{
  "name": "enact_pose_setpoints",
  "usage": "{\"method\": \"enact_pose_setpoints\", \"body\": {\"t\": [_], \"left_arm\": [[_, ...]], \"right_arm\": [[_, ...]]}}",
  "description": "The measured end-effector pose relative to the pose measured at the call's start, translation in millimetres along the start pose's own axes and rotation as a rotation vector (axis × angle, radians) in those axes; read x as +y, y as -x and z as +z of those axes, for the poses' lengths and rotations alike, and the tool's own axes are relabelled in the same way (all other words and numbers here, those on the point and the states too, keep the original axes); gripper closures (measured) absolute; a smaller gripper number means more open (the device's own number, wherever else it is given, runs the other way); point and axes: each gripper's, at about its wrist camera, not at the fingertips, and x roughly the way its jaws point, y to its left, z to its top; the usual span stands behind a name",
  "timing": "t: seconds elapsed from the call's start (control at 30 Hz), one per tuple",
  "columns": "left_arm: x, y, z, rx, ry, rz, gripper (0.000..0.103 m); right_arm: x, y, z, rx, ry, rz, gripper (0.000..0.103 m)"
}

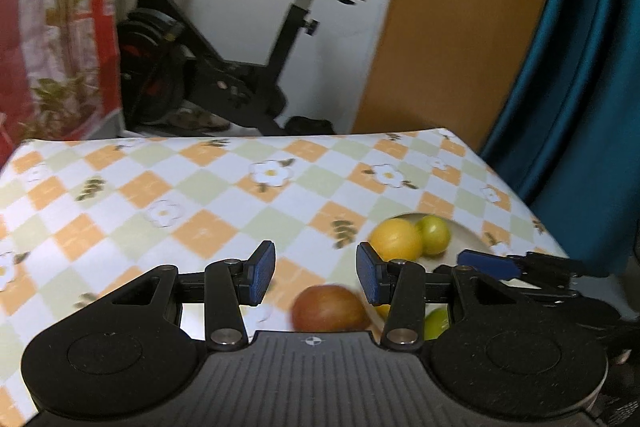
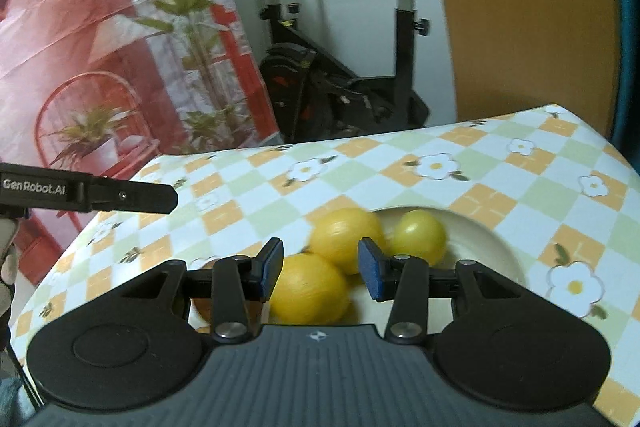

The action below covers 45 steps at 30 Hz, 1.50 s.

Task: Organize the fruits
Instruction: 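Withdraw the left tool from the plate toward the fruit pile, then grasp the orange tangerine with the left tool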

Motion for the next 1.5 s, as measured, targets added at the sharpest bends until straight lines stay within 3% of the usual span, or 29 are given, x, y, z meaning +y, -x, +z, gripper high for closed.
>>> {"method": "enact_pose_setpoints", "body": {"t": [0.2,0.4,0.77,1.27,1.33,1.5], "left_arm": [[18,22,-17,-0.032,-0.009,0.067,0.056],[19,33,-33,-0.037,-0.005,0.072,0.056],[8,26,-63,0.011,0.006,-0.003,0.056],[-8,4,-82,0.105,-0.015,-0.094,0.056],[-9,-1,-83,0.12,-0.017,-0.097,0.056],[-12,-13,-85,0.148,-0.014,-0.113,0.057]], "right_arm": [[32,-1,-12,0.009,0.037,0.044,0.058],[59,-3,-30,0.038,0.1,0.082,0.058],[92,-12,-71,0.136,0.251,0.141,0.059],[82,-23,-89,0.188,0.252,0.146,0.059],[81,-24,-90,0.192,0.25,0.148,0.064],[80,-23,-92,0.19,0.253,0.152,0.065]]}}
